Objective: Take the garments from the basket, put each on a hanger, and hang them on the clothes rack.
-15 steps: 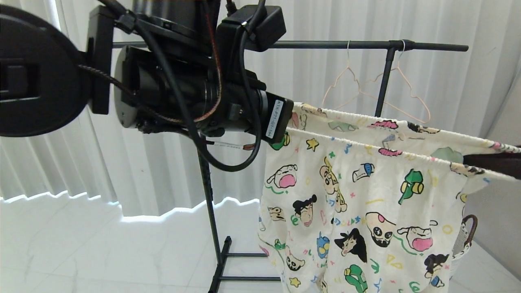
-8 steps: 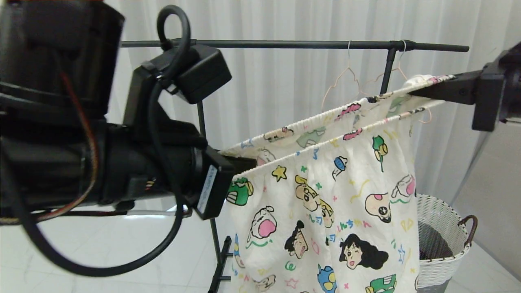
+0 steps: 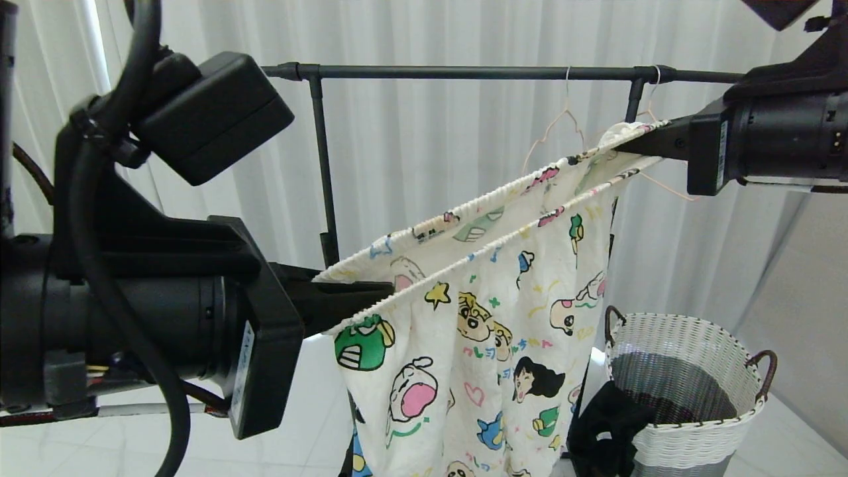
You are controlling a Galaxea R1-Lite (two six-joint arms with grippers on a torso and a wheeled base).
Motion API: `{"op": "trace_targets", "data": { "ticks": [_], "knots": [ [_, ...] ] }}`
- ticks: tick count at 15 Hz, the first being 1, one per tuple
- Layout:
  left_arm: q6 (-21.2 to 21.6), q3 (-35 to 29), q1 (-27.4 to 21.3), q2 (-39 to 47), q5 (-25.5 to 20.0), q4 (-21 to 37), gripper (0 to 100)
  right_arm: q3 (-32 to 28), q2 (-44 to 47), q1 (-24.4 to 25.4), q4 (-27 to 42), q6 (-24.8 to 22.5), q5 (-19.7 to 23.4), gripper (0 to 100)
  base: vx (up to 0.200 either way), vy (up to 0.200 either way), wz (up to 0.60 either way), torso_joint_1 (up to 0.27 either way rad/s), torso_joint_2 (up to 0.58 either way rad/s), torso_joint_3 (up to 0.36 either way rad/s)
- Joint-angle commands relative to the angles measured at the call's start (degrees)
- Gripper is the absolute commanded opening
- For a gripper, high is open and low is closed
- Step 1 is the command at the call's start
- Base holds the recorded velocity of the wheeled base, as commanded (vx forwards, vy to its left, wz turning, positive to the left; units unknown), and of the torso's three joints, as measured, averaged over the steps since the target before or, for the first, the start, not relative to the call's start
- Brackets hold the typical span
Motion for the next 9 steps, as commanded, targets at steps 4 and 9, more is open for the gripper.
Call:
{"op": "trace_targets", "data": {
  "ticks": [4,9],
  "knots": [
    [0.10,-6.59,2.42,6.48,1.02,-4.84,0,1.53,-3.38,-0.14,2.94,-0.02,-0.34,0,0.000,0.000,0.00,0.000,0.00,0.000],
    [-0.07,-16.70,5.41,17.82,4.97,-10.47,0,4.61,-9.10,0.03,8.39,-0.37,-0.34,0,0.000,0.000,0.00,0.000,0.00,0.000]
  ]
}}
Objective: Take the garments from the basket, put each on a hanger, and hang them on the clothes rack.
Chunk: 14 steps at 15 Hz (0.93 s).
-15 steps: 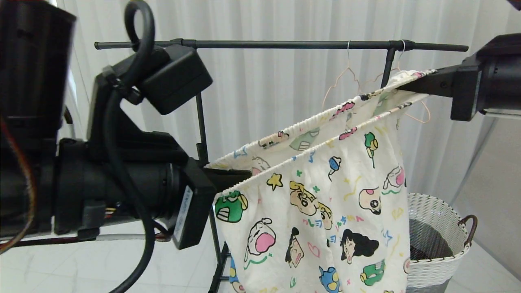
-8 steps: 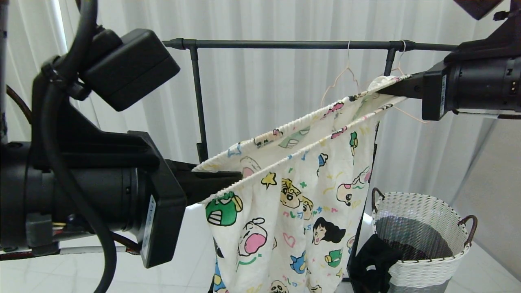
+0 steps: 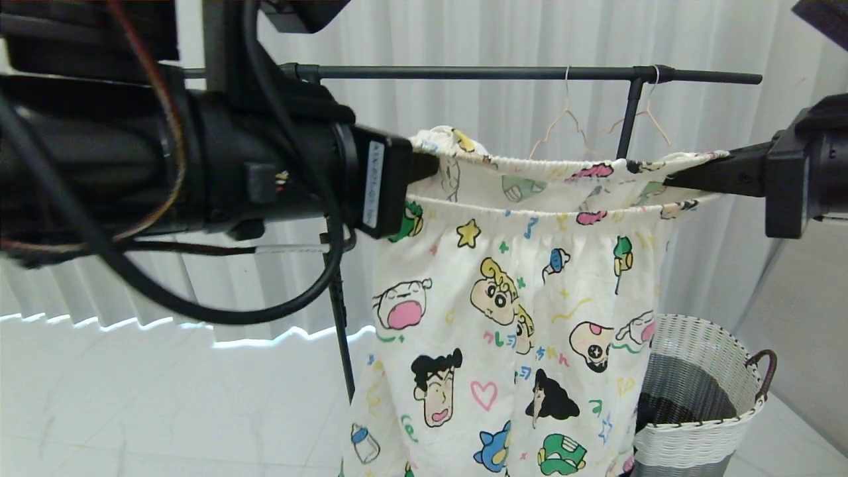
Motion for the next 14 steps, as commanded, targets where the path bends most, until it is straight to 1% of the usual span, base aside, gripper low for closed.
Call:
{"op": "trace_targets", "data": {
  "ticks": [1,2,6,7,14],
  "knots": [
    [0.10,-3.26,1.17,7.09,2.68,-3.02,0,0.72,-2.54,0.08,0.28,-0.05,0.08,0,0.000,0.000,0.00,0.000,0.00,0.000],
    [0.10,-3.35,1.17,7.44,3.65,-3.28,0,0.90,-2.54,-0.01,0.28,-0.05,0.08,0,0.000,0.000,0.00,0.000,0.00,0.000],
    [0.28,-3.35,1.17,7.35,3.82,-3.28,0,1.16,-2.63,0.08,0.28,-0.05,0.08,0,0.000,0.000,0.00,0.000,0.00,0.000],
    [0.28,-3.44,1.17,7.35,3.82,-3.28,0,1.78,-2.71,0.08,0.28,-0.05,0.08,100,0.000,0.000,0.00,0.000,0.00,0.000],
    [0.28,-4.67,1.79,7.88,3.91,-3.37,0,6.09,-4.21,-0.01,0.19,-0.14,-0.01,100,0.000,0.000,0.00,0.000,0.00,0.000]
  ]
}}
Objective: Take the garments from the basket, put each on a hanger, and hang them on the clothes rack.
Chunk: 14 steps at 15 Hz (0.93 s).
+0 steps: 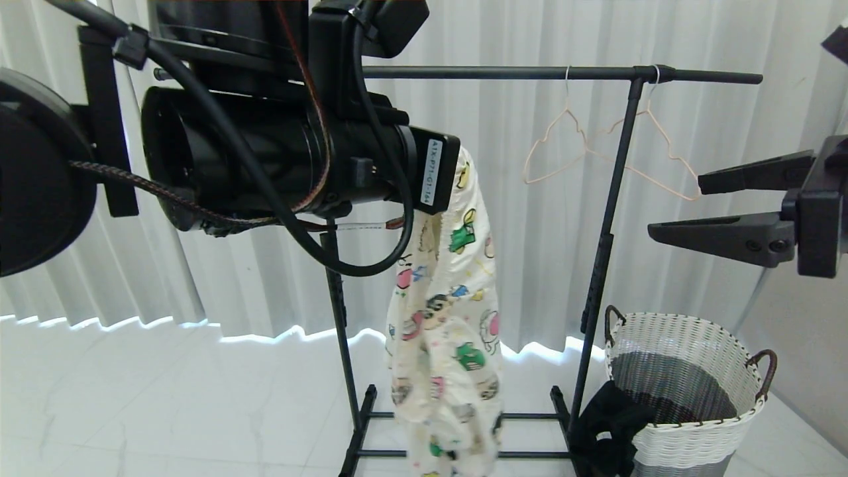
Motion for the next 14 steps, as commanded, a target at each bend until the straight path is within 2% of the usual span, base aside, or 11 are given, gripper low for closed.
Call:
{"op": "trace_targets", "data": {
  "ticks": [1,2,3,4,5,6,7,10,12,14],
  "knots": [
    [0.08,0.05,0.76,0.12,0.02,0.00,0,0.79,-0.74,-0.14,0.05,0.03,-0.05,100,0.000,0.000,0.00,0.000,0.00,0.000],
    [0.17,0.75,1.73,-0.23,0.81,0.17,0,1.14,-1.27,-1.37,0.14,0.03,-1.19,100,0.000,0.000,0.00,0.000,0.00,0.000],
    [0.26,2.42,3.58,-1.37,2.92,0.35,0,1.50,-1.27,-4.80,0.23,0.03,-3.74,100,0.000,0.000,0.00,0.000,0.00,0.000],
    [0.88,5.24,6.04,-3.13,5.03,0.35,0,2.90,-1.62,-9.28,0.67,0.03,-7.17,100,0.000,0.000,0.00,0.000,0.00,0.000],
    [2.28,9.01,10.08,-5.68,5.29,0.35,0,4.66,-2.33,-14.38,0.58,0.21,-8.66,100,0.000,0.000,0.00,0.000,0.00,0.000],
    [4.30,12.71,14.12,-8.14,5.12,0.35,0,6.33,-3.29,-18.78,0.32,0.03,-8.13,100,0.000,0.000,0.00,0.000,0.00,0.000],
    [5.27,15.25,17.73,-9.98,4.77,0.26,0,7.56,-3.91,-20.53,-0.21,0.03,-7.87,100,0.000,0.000,0.00,0.000,0.00,0.000],
    [5.27,21.76,26.87,-16.22,0.28,0.35,0,13.45,-6.72,-21.50,-5.57,-0.67,-8.22,100,0.000,0.000,0.00,0.000,0.00,0.000],
    [5.36,24.57,30.65,-18.60,-0.86,0.35,0,18.37,-8.48,-21.68,-9.17,-2.34,-8.31,100,0.000,0.000,0.00,0.000,0.00,0.000],
    [5.36,27.56,35.74,-20.79,-4.11,0.26,0,26.10,-10.59,-22.03,-14.36,-4.63,-8.75,100,0.000,0.000,0.00,0.000,0.00,0.000]
  ]
}}
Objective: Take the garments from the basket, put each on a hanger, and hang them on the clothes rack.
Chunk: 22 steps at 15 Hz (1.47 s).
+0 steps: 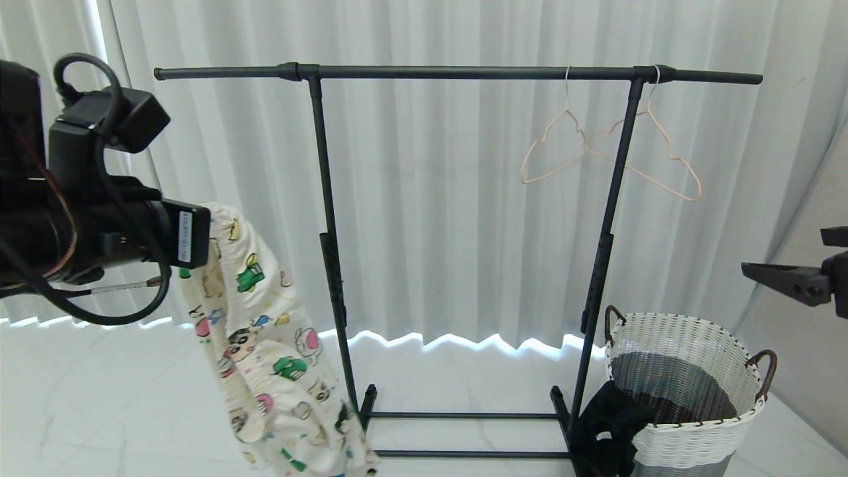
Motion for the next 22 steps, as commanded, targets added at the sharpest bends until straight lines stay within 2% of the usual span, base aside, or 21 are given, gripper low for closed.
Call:
{"op": "trace_targets", "data": {
  "ticks": [1,6,7,11,15,22],
  "knots": [
    [-0.01,2.35,4.78,-3.56,-2.51,-0.04,0,7.08,-3.04,-0.28,-3.76,-1.86,-1.21,100,0.000,0.000,0.00,0.000,0.00,0.000],
    [-0.18,4.63,6.72,-4.08,-3.91,-0.22,0,15.51,-6.21,-0.72,-7.02,-2.65,-2.88,100,0.000,0.000,0.00,0.000,0.00,0.000],
    [-0.27,4.90,6.72,-4.26,-3.91,-0.22,0,17.89,-6.91,-2.13,-9.92,-2.83,-2.79,100,0.000,0.000,0.00,0.000,0.00,0.000],
    [-0.09,7.97,8.91,-6.46,-3.74,-0.57,0,18.15,-6.91,-6.87,-11.67,-1.51,-2.17,100,0.000,0.000,0.00,0.000,0.00,0.000],
    [-0.18,11.22,11.38,-8.48,-3.47,-0.75,0,17.89,-6.91,-6.96,-12.38,-0.45,-0.94,100,0.000,0.000,0.00,0.019,-0.05,-0.035],
    [-0.09,12.72,12.17,-12.70,-3.47,-0.75,0,17.45,-7.17,-6.96,-12.46,-0.45,-0.85,100,0.000,0.000,0.00,0.149,-0.42,-0.267]
  ]
}}
